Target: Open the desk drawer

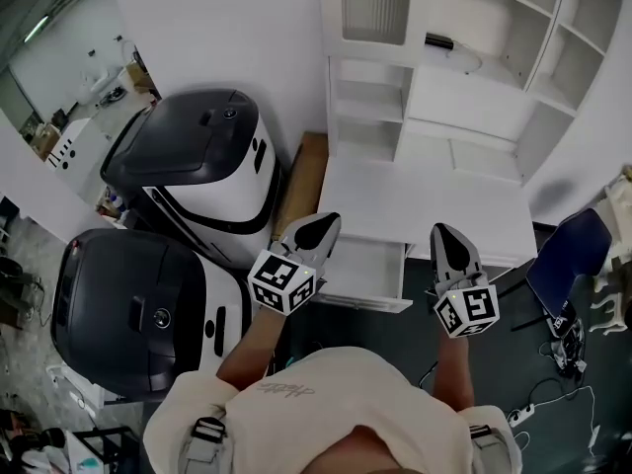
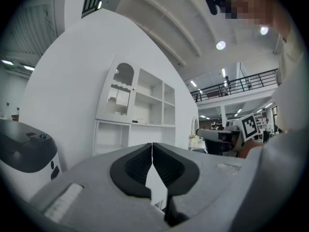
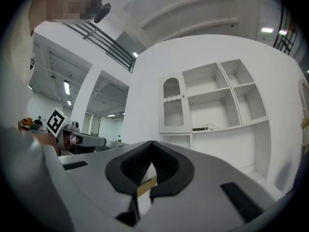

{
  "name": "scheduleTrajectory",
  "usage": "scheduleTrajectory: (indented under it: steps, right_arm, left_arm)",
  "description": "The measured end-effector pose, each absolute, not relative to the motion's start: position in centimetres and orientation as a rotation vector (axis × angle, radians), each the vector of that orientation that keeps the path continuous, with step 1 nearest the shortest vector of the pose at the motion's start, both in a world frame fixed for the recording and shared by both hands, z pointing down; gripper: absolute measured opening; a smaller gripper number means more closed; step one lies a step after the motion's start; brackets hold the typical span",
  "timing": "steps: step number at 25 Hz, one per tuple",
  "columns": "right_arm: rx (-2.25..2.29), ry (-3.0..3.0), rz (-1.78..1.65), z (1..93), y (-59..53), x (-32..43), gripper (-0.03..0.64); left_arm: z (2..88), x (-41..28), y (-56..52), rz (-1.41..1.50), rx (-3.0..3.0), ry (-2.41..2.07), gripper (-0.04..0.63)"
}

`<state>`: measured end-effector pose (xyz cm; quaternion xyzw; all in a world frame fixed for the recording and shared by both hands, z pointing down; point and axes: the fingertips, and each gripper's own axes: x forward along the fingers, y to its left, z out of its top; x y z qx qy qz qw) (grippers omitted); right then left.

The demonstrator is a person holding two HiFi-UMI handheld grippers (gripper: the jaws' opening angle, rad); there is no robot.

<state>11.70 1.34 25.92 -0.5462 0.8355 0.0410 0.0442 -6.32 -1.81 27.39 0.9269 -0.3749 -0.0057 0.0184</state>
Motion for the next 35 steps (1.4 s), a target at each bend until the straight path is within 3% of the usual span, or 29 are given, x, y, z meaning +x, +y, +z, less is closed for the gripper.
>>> scheduleTrajectory:
  steps: [13,35]
  right_arm:
    - [-1.59,2.598,0.151,24.6,2.0,9.5,0.002]
    - [-1.613,2.641,0.079,26.8,1.5,7.9,0.002]
  left_arm:
    - [27.9,-10.7,-3.7,0.036,2.865,-1.374,0.014]
    - [32.1,-11.5,-3.3,0.081,2.784,-1.312,0.014]
